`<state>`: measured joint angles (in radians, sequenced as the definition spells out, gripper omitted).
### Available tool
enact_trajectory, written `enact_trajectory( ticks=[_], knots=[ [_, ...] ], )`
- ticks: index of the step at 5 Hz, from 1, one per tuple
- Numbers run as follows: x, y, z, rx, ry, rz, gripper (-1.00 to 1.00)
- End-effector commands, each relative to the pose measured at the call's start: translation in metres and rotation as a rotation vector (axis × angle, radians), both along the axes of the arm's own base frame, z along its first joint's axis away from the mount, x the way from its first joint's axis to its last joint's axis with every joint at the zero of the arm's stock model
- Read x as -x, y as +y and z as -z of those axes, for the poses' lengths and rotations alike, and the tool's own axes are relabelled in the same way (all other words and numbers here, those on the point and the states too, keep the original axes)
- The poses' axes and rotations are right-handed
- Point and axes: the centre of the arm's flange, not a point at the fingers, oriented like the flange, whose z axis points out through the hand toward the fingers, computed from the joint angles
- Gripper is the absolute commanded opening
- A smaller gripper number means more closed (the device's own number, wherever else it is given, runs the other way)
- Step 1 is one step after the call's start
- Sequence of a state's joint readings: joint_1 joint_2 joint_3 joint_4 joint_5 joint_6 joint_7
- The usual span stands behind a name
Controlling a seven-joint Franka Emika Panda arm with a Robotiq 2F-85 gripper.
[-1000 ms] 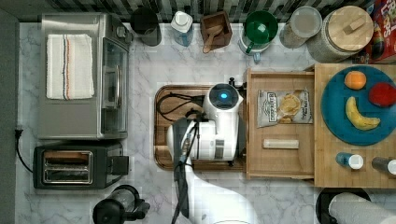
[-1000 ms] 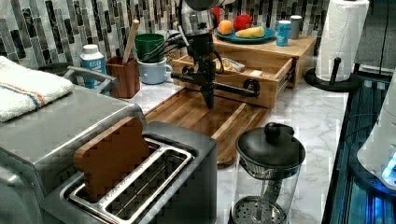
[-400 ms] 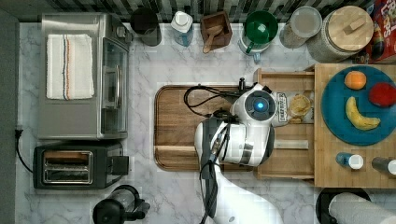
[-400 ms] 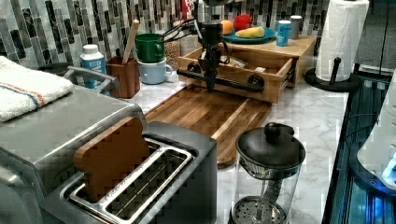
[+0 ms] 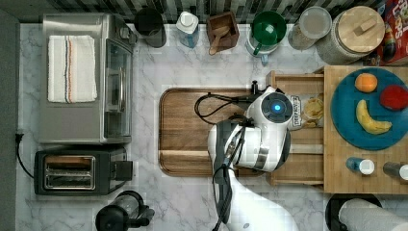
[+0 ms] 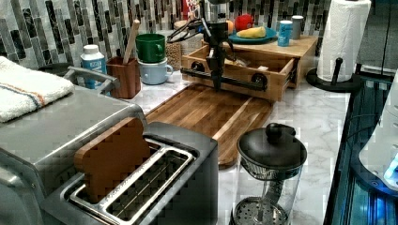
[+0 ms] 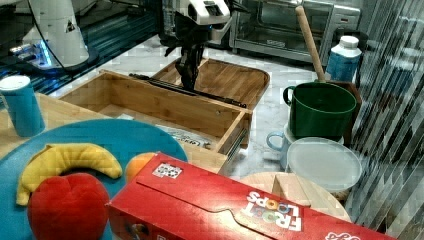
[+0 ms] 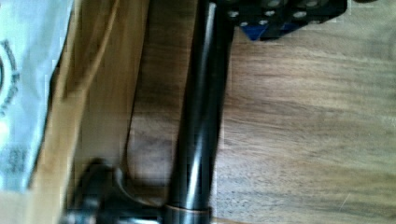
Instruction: Close the drawer.
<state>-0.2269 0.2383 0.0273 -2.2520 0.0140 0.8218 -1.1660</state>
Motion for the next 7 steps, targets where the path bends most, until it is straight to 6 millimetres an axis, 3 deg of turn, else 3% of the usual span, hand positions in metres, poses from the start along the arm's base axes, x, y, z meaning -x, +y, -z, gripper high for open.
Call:
enact_trajectory(
  ticks=[1,2,4,5,7],
  knots=[
    [-0.003,-0.199,-0.059,0.093,-0.132,0.123,-1.0],
    [0.006,-0.239,-0.067,0.115,-0.149,0.149,-1.0],
    [0.004,-0.311,-0.073,0.138,-0.172,0.145,-1.0],
    [0.01,-0.322,-0.077,0.148,-0.175,0.156,-1.0],
    [0.01,-0.322,-0.077,0.148,-0.175,0.156,-1.0]
  ],
)
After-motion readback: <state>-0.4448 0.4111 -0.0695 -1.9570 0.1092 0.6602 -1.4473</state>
